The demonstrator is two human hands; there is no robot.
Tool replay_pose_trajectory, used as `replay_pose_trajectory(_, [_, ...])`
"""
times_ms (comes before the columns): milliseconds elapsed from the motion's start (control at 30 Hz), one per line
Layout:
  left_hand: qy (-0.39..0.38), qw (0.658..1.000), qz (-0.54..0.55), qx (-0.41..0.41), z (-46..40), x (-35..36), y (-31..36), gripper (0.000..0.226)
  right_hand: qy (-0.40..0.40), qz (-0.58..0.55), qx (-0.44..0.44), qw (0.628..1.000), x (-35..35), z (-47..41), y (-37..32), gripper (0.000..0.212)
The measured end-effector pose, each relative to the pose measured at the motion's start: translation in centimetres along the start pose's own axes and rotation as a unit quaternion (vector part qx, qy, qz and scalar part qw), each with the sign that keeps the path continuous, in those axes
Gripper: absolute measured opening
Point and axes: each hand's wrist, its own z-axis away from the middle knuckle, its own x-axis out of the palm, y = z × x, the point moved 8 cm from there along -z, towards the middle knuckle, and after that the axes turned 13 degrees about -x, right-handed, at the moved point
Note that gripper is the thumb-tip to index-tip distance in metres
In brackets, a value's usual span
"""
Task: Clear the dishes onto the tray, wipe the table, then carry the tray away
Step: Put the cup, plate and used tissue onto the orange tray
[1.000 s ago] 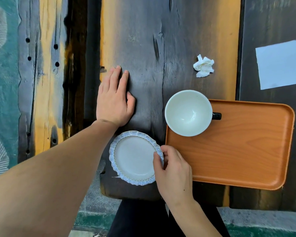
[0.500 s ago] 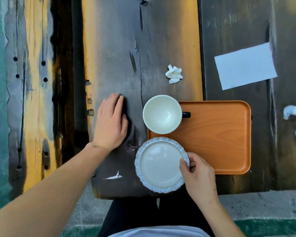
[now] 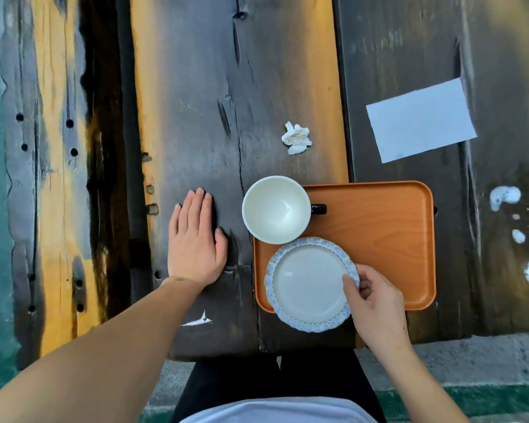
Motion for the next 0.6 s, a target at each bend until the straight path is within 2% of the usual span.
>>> replay_pose_trajectory(233, [0.002, 1.0, -0.01, -0.007, -0.1, 0.1, 0.1, 0.067, 0.003, 0.006, -0.005, 1.0, -0.2, -1.1, -0.4, 0.017])
replay_pose_trajectory(600, [-0.002, 1.0, -0.027, -0.004, 0.1, 0.2, 0.3, 0.069, -0.017, 0.054, -0.003, 0.998, -0.2, -1.7, -1.0, 0.01])
